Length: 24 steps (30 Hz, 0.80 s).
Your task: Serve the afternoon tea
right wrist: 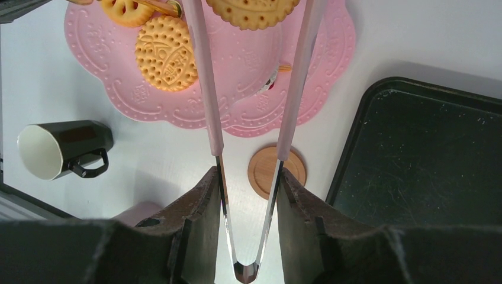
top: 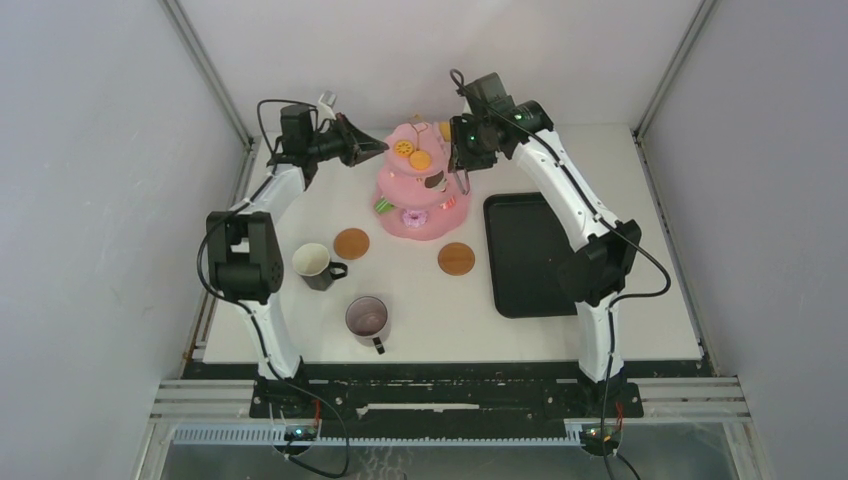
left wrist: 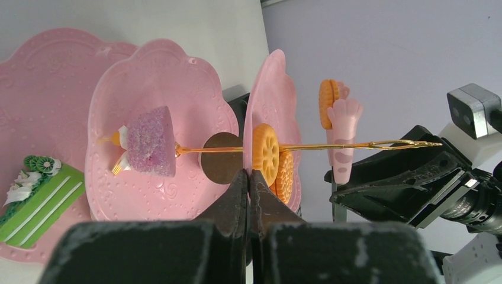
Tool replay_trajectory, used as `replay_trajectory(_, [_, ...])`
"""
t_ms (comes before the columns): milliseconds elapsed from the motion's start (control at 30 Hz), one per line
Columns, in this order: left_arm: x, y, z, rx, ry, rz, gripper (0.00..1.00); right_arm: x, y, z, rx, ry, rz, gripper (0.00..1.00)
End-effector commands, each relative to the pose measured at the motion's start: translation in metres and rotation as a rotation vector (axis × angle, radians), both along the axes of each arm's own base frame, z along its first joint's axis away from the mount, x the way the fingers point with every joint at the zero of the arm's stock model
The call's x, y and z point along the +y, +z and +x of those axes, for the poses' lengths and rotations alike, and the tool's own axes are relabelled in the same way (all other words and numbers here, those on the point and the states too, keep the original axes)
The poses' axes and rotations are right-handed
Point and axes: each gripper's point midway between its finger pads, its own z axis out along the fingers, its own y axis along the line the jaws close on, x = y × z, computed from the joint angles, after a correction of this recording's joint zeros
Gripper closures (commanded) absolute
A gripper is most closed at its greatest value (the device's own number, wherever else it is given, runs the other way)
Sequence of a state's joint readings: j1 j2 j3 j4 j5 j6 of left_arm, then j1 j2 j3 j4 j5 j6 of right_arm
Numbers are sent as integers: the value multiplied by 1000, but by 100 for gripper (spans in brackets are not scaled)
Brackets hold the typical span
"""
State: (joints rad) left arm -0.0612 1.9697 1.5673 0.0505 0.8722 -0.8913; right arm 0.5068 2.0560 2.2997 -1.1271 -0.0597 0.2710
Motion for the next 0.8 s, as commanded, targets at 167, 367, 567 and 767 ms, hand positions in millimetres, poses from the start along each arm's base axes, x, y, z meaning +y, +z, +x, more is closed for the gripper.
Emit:
replay_trajectory(167, [-20, 37, -7, -107, -92, -49, 87, 9, 19, 7, -68, 32, 24, 84])
replay_trajectory(367, [-27, 28, -11, -83, -106, -33, 74, 9, 18, 7, -68, 34, 25, 85])
replay_trajectory(567, [-23, 15, -15, -48, -92, 19, 68, 10, 17, 7, -64, 36, 27, 85])
replay_trajectory(767, [-15, 2, -19, -22, -51, 61, 63, 13, 16, 8, -64, 40, 30, 85])
